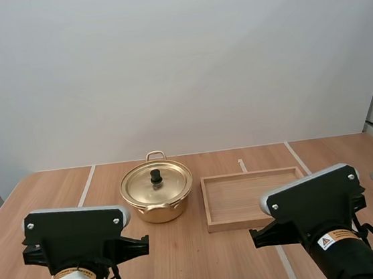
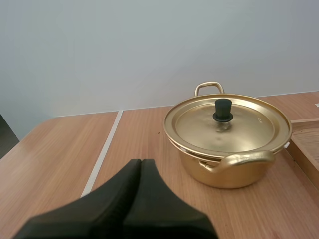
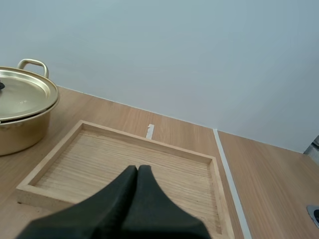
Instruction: Open the pot, put the grape inside, and close it
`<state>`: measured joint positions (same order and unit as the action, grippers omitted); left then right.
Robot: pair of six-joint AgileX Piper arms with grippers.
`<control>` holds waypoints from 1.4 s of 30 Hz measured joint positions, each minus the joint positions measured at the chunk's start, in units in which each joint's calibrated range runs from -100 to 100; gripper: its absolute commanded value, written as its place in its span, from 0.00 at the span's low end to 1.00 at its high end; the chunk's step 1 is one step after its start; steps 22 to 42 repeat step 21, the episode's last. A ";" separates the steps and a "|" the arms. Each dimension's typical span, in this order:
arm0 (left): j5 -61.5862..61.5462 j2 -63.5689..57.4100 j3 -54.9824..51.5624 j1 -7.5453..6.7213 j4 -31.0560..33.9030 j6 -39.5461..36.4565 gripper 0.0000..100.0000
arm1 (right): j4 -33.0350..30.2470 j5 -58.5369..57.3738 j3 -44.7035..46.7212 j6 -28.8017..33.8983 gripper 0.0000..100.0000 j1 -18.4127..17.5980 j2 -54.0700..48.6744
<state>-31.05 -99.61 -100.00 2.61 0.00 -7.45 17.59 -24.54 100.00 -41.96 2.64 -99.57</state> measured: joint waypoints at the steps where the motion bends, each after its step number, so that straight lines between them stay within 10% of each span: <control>1: 0.00 0.00 0.00 0.00 0.00 0.00 0.00 | -1.13 -0.37 0.00 1.47 0.00 0.00 0.00; 13: 0.32 0.00 0.00 0.00 0.00 0.00 0.00 | -15.48 -4.36 0.00 22.36 0.00 0.00 0.00; 42: 0.32 0.00 0.00 0.00 0.00 0.00 0.00 | -15.35 -6.46 0.00 23.54 0.00 0.00 0.00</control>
